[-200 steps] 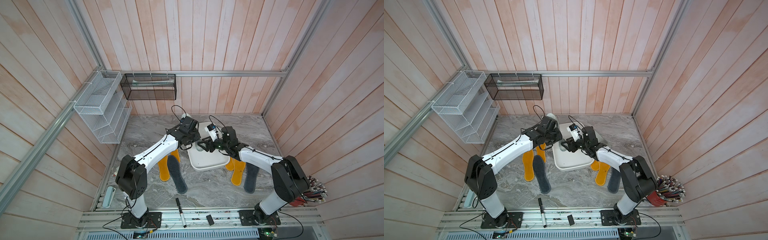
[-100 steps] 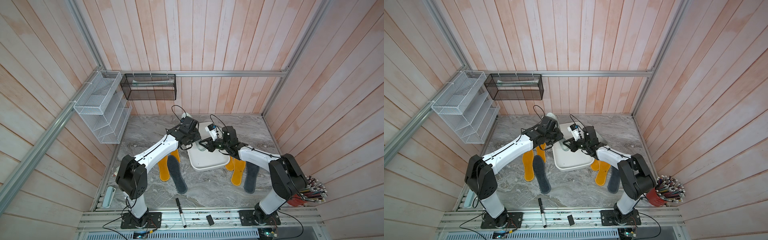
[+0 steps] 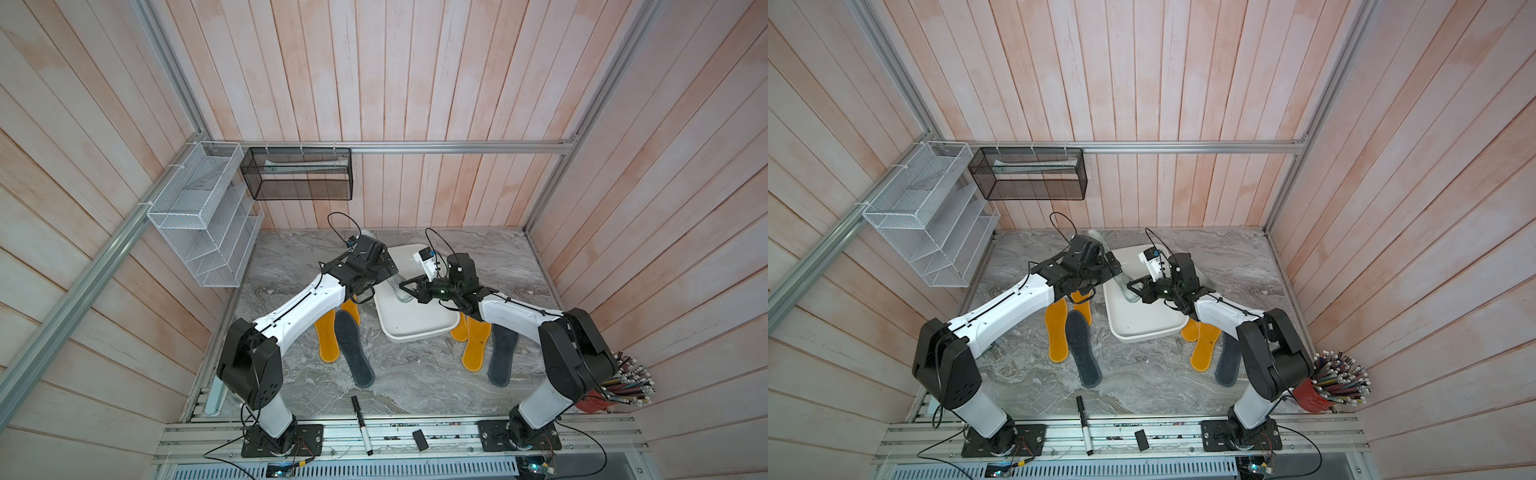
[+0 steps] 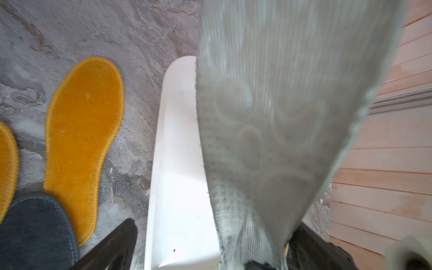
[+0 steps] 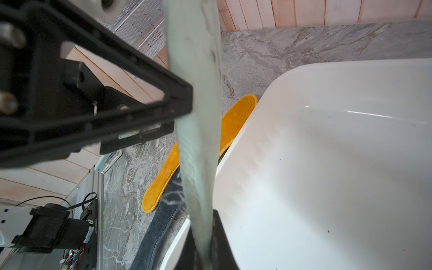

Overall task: Put the insoles into the storage box
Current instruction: Pick up the insole from the center of the board, then place the insole in the storage box.

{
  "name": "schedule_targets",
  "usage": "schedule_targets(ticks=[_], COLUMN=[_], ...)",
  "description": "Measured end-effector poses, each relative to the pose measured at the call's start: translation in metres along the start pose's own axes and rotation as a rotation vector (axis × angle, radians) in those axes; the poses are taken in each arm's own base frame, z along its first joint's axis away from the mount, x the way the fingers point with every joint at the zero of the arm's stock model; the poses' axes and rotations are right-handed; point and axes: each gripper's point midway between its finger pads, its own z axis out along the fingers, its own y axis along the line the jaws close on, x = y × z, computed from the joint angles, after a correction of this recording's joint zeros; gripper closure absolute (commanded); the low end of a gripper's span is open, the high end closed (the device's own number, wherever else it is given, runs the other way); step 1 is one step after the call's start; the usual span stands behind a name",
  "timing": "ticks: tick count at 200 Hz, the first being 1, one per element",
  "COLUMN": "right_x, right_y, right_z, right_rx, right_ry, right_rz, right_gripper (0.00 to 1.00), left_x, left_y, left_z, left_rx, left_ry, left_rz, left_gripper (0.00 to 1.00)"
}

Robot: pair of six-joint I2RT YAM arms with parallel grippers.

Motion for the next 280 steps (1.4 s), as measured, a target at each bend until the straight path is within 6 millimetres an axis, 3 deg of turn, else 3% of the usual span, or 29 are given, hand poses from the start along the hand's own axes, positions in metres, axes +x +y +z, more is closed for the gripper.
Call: schedule_targets(ticks=[37,74,159,231,280], right_x=[0.015,0.013,0.040,0.054,0.065], right_y=[-0.001,-0.001,-0.017,-0.036,-0.032], right_z=[-0.006,-0.011,-0.007,0.006,0.017], right_rx=[0.008,0.028,0.088,0.164,0.213], right_ry=[0.009,0.001,0.104,0.179,0.189], right_rz=[0.118,0.182,0.327,0.490,0.564], right_gripper=[0.97,0.98,0.98,1.00,1.00], left_x=[-0.034,-0.058,-0.078,-0.080,-0.081], left_y=[0.020,0.032,0.037,0.034,0.035], left_z=[-0.020,-0.028,-0.023,-0.010,-0.010], left_rx=[-0.020,-0.035,-0.026,-0.010,-0.016], left_ry=[-0.114,-0.192,-0.248,-0.247,-0.245], left_rz=[-0.060,-0.095,-0.124,-0.097,-0.066], left_gripper=[0.00,0.00,0.00,0.00,0.00])
